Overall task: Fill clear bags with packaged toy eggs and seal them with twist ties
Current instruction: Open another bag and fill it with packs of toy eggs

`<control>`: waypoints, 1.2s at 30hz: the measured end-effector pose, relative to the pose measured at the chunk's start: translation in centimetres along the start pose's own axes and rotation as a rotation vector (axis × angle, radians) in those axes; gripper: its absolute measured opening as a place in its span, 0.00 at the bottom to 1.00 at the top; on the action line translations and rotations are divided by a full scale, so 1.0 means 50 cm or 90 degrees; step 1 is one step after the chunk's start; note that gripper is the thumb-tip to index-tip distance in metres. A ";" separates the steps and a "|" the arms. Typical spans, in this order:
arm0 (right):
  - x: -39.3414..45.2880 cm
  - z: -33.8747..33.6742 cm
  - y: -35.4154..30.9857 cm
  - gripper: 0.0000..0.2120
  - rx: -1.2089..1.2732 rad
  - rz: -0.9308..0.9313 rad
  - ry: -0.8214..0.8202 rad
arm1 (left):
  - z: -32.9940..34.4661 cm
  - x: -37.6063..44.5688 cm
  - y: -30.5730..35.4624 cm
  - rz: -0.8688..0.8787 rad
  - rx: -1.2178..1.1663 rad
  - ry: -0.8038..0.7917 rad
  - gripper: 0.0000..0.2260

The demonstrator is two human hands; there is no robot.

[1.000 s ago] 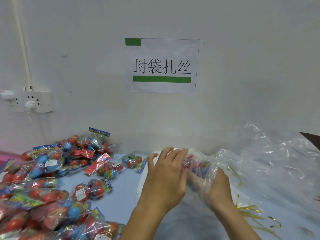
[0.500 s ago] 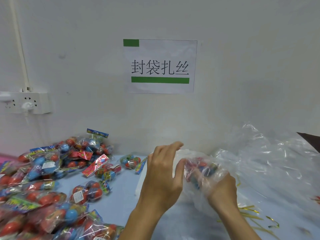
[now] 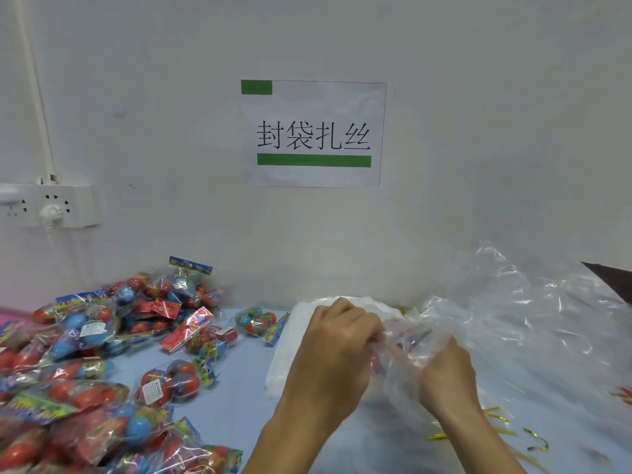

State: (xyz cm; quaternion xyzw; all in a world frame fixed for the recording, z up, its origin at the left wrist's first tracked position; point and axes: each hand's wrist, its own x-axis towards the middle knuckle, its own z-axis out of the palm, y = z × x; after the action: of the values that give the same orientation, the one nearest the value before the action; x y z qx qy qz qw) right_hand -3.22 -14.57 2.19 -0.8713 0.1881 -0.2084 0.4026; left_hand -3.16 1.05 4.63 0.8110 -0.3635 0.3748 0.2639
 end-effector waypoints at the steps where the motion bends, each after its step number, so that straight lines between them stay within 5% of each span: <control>1: -0.001 0.001 0.003 0.14 -0.012 0.003 0.008 | 0.000 0.000 0.005 0.008 -0.009 0.016 0.08; 8: -0.012 -0.028 -0.042 0.22 0.001 -0.077 -0.075 | -0.005 -0.011 -0.003 -0.122 -0.046 0.009 0.08; 14: -0.042 -0.045 -0.076 0.16 -0.052 -0.252 -0.125 | -0.006 -0.012 -0.024 -0.259 -0.063 0.121 0.04; 17: -0.063 -0.047 -0.098 0.12 0.041 -0.396 -0.067 | -0.007 -0.011 -0.037 -0.318 -0.079 0.175 0.05; 20: -0.062 -0.050 -0.103 0.11 0.163 -0.482 0.125 | -0.008 -0.010 -0.053 -0.371 -0.123 0.207 0.07; 24: -0.028 -0.059 -0.075 0.15 0.209 -0.366 0.216 | -0.007 -0.014 -0.058 -0.404 -0.133 0.197 0.10; 28: 0.007 -0.051 -0.007 0.17 0.027 -0.120 -0.115 | -0.009 -0.017 -0.062 -0.412 -0.147 0.202 0.09; 31: 0.002 -0.020 0.012 0.14 0.015 -0.119 -0.324 | -0.011 -0.015 -0.065 -0.414 -0.149 0.202 0.10; 36: 0.001 0.010 0.000 0.02 0.154 -0.139 -0.191 | -0.011 -0.014 -0.063 -0.425 -0.171 0.194 0.12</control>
State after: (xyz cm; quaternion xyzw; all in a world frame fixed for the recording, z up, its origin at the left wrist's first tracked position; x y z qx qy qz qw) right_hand -2.92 -14.30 1.93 -0.8531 0.0041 -0.1403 0.5025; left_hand -1.21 3.62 3.90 0.7779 -0.0826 0.3335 0.5261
